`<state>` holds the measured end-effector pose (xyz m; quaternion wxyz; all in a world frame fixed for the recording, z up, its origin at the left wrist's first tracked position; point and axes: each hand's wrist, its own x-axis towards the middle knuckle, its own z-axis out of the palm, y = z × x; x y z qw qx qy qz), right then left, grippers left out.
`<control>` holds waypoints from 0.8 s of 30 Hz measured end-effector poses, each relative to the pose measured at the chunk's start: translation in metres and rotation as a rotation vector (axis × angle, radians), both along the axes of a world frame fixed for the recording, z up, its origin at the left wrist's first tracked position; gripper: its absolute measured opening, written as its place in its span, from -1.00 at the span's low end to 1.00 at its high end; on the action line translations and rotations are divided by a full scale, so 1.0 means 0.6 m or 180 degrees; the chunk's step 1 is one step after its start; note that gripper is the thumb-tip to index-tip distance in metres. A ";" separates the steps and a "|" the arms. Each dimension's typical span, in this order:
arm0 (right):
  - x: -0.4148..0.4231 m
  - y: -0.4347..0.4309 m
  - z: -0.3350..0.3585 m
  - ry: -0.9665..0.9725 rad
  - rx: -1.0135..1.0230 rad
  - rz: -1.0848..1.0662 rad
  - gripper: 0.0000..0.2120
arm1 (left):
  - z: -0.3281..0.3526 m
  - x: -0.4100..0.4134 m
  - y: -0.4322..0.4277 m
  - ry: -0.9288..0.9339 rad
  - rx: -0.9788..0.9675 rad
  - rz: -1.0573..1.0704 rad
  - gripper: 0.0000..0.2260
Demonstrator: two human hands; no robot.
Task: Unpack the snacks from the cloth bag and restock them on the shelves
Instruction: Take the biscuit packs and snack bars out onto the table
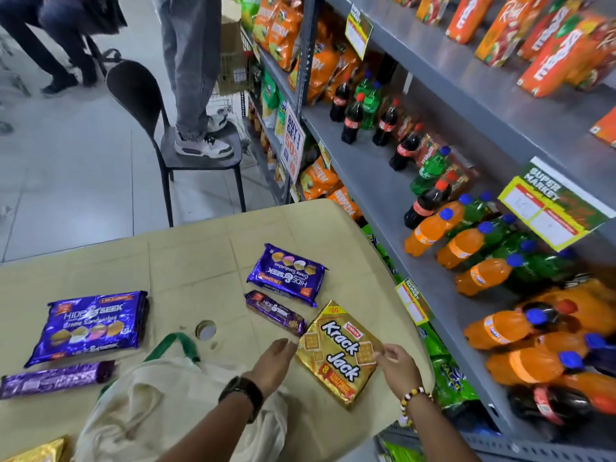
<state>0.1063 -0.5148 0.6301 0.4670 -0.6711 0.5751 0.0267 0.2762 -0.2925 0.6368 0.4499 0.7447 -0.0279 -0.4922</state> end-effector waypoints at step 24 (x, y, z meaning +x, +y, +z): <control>-0.044 -0.057 -0.078 -0.0301 0.1274 -0.0090 -0.78 | -0.048 -0.089 -0.132 -0.0344 0.0702 -0.0440 -0.49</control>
